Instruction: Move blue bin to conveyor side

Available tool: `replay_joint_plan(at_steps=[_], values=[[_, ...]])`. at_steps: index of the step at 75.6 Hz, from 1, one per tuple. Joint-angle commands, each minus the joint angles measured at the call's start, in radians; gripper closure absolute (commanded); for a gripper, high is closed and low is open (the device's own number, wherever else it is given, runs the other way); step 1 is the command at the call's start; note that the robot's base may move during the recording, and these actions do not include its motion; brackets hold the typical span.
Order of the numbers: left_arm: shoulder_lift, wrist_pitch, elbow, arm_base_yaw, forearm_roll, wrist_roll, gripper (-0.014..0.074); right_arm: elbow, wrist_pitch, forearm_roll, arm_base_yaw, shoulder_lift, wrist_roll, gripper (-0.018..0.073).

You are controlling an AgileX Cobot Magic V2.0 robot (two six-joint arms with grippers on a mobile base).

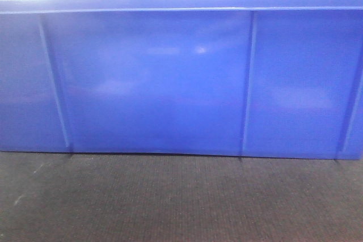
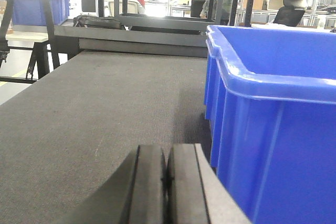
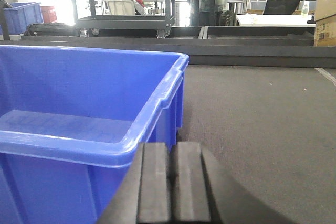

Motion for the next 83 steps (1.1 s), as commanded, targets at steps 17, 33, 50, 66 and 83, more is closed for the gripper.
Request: replay_joint_plan(at_steps=[17,33,50,66,83], values=[[-0.005,-0.024,-0.002,0.003,-0.006,-0.002,0.0602,0.002,-0.037,-0.028,-0.001,-0.006,0.001,0.0627],[-0.005,-0.024,-0.002,0.003,-0.006,-0.002,0.0602,0.093,-0.209,0.023,-0.146,-0.006,-0.057,0.0628],[-0.005,-0.024,-0.002,0.003,-0.006,-0.002,0.0602,0.292,-0.374,0.066,-0.219,-0.006,-0.069,0.0628],[-0.005,-0.024,-0.002,0.003,-0.006,-0.002,0.0602,0.361,-0.473,0.066,-0.219,-0.006,-0.069,0.0628],[-0.005,-0.024,-0.002,0.003,-0.006,-0.002,0.0602,0.361,-0.47,0.066,-0.219,-0.006,-0.069,0.0628]])
